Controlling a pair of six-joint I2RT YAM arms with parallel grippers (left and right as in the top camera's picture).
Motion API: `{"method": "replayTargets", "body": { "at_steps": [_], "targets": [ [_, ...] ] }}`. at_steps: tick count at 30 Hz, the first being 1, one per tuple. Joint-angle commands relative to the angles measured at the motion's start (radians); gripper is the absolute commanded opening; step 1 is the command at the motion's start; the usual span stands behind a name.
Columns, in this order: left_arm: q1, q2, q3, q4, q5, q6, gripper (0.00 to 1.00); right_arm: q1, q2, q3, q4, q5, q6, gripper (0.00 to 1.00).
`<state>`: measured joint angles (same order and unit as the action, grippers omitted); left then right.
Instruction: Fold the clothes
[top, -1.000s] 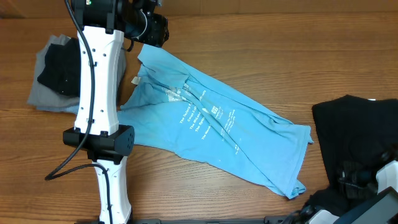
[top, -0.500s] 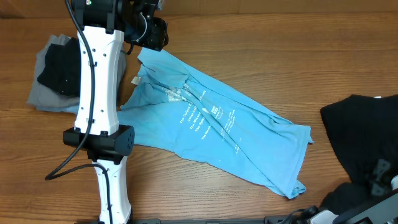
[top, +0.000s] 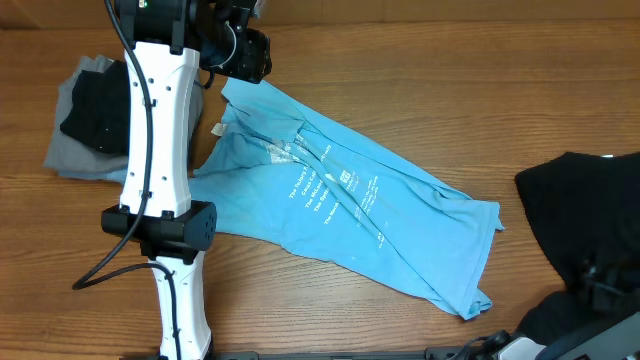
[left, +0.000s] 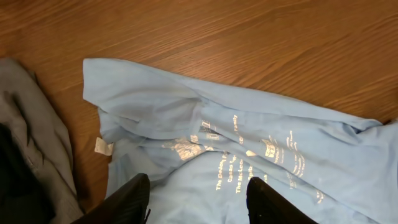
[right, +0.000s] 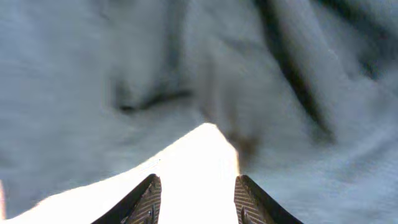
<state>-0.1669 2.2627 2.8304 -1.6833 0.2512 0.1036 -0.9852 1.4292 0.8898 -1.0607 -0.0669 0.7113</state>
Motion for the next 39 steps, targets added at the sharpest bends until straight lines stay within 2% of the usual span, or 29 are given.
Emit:
{"method": "replayTargets", "body": {
  "at_steps": [1,4,7,12,18,20,23,25,26,27,28,29,35,39],
  "targets": [
    [-0.009,-0.029,0.018,0.002,0.013,0.004,0.55,-0.015,0.000,-0.098,0.019,0.114,-0.011,0.42],
    [-0.011,-0.029,0.018,0.006,0.013,0.004,0.55,-0.061,0.000,-0.151,0.094,0.228,0.010,0.45],
    [-0.011,-0.029,0.018,0.004,0.013,0.004,0.55,-0.124,0.001,-0.155,0.146,0.251,0.081,0.46],
    [-0.011,-0.029,0.018,-0.006,0.013,0.004,0.55,-0.221,0.001,-0.100,0.224,0.253,0.094,0.50],
    [-0.011,-0.029,0.018,-0.006,0.033,0.004,0.56,-0.245,0.008,-0.027,0.298,0.144,0.131,0.50],
    [-0.011,-0.029,0.018,-0.006,0.043,0.004,0.56,-0.239,0.008,-0.002,0.338,0.097,0.089,0.49],
    [-0.011,-0.029,0.018,-0.006,0.061,0.005,0.56,-0.217,0.008,0.028,0.298,0.001,0.012,0.50],
    [-0.011,-0.029,0.018,-0.006,0.061,0.004,0.56,-0.172,0.010,0.018,0.180,-0.022,0.010,0.54],
    [-0.011,-0.029,0.018,-0.006,0.061,0.004,0.56,-0.148,0.011,0.000,0.135,-0.015,0.005,0.50],
    [-0.011,-0.029,0.018,-0.006,0.062,0.004,0.56,-0.131,0.011,-0.018,0.113,0.006,-0.005,0.41],
    [-0.011,-0.029,0.018,-0.006,0.066,0.003,0.56,-0.106,0.011,-0.064,0.103,0.055,-0.005,0.20],
    [-0.011,-0.029,0.018,-0.006,0.066,0.003,0.56,-0.098,0.011,-0.098,0.109,0.089,-0.003,0.05],
    [-0.011,-0.029,0.018,-0.006,0.067,-0.002,0.59,-0.131,0.021,-0.303,0.376,0.175,0.089,0.04],
    [-0.011,-0.029,0.018,-0.006,0.105,-0.015,0.59,-0.147,0.035,-0.291,0.484,0.243,0.158,0.04]
  ]
}}
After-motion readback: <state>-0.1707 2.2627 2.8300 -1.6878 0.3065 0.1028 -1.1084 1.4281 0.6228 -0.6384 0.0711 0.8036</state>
